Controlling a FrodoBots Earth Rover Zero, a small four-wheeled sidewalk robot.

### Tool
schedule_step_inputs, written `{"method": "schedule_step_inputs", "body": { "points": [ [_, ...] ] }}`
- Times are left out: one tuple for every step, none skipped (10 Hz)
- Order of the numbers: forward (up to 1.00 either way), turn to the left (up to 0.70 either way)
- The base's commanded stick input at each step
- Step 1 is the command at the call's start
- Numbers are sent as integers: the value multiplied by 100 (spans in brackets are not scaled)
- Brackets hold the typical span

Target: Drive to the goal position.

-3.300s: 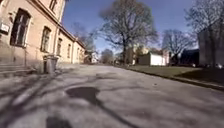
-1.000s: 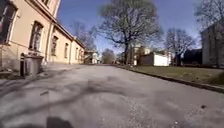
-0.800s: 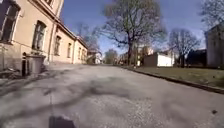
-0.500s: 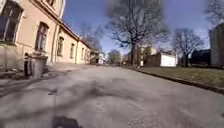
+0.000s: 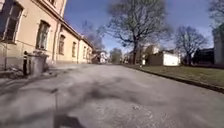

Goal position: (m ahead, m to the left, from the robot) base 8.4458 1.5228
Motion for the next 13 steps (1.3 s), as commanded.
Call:
{"method": "schedule_step_inputs", "body": {
  "points": [
    [85,0],
    [85,0],
    [85,0],
    [85,0],
    [85,0],
    [85,0],
    [85,0],
    [85,0],
    [85,0],
    [85,0],
    [85,0],
    [85,0],
    [85,0]
  ]
}}
